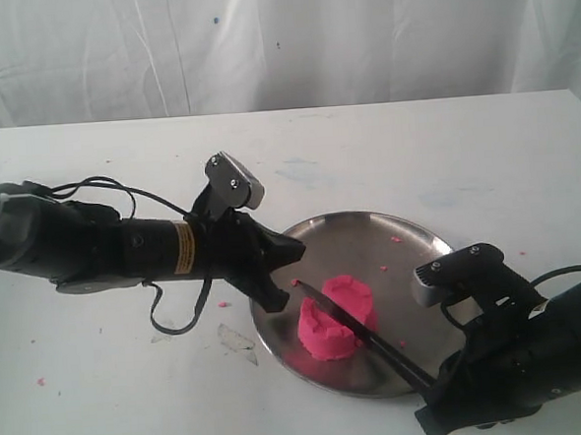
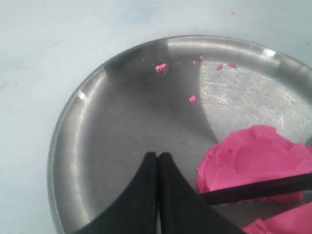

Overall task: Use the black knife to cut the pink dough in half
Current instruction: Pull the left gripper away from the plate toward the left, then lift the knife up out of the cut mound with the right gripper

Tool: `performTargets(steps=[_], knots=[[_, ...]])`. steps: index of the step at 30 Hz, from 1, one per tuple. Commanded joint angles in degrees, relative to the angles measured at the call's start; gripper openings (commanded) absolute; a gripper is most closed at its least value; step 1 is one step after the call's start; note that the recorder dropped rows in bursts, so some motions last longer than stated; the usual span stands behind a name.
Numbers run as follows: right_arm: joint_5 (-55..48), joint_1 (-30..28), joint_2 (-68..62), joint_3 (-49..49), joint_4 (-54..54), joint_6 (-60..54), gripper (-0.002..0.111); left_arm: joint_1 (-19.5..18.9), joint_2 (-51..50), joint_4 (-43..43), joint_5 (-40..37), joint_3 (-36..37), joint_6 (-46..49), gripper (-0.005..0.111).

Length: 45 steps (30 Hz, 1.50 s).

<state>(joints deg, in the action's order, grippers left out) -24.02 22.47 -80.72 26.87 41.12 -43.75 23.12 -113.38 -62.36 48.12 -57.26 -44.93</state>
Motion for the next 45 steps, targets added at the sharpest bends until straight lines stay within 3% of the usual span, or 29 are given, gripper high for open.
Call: performTargets(steps=[1, 5, 11, 16, 21, 26, 31, 38, 45], knots=[[0.6, -0.2, 0.0, 0.5, 0.2, 0.4, 0.0, -0.1, 5.1, -1.5, -1.6, 0.4, 0.4, 0.0], [0.2, -0.2, 0.0, 0.5, -0.6, 0.4, 0.0, -0.1, 11.5, -2.0, -7.8, 0.5, -0.7, 0.0], [0.0, -0.2, 0.0, 1.8, -1.0, 0.6, 0.0, -0.1, 24.8, -4.3, -26.2, 2.9, -4.6, 0.0], [0.1, -0.2, 0.0, 1.9, -1.2, 0.7, 0.0, -0.1, 35.1, -4.6, -39.5, 7.8, -3.3, 0.0], [2.2, -0.2, 0.0, 1.9, -5.2, 4.7, 0.0, -0.1, 42.1, -4.6, -46.6, 15.3, -3.3, 0.0], [3.1, -0.2, 0.0, 2.0, -14.8, 15.6, 0.0, -0.1, 46.6, -4.6, -46.2, 21.2, -3.3, 0.0], [3.0, -0.2, 0.0, 2.7, -21.8, 23.4, 0.0, -0.1, 49.8, -4.6, -46.5, 21.5, -3.3, 0.0], [2.4, -0.2, 0.0, 2.7, -17.9, 22.8, 0.0, -0.1, 51.6, -4.6, -44.5, 21.5, -3.3, 0.0], [-2.9, -0.2, 0.0, 3.9, -13.8, 14.5, 0.0, -0.1, 51.6, -4.3, -38.3, 21.5, -3.3, 0.0]])
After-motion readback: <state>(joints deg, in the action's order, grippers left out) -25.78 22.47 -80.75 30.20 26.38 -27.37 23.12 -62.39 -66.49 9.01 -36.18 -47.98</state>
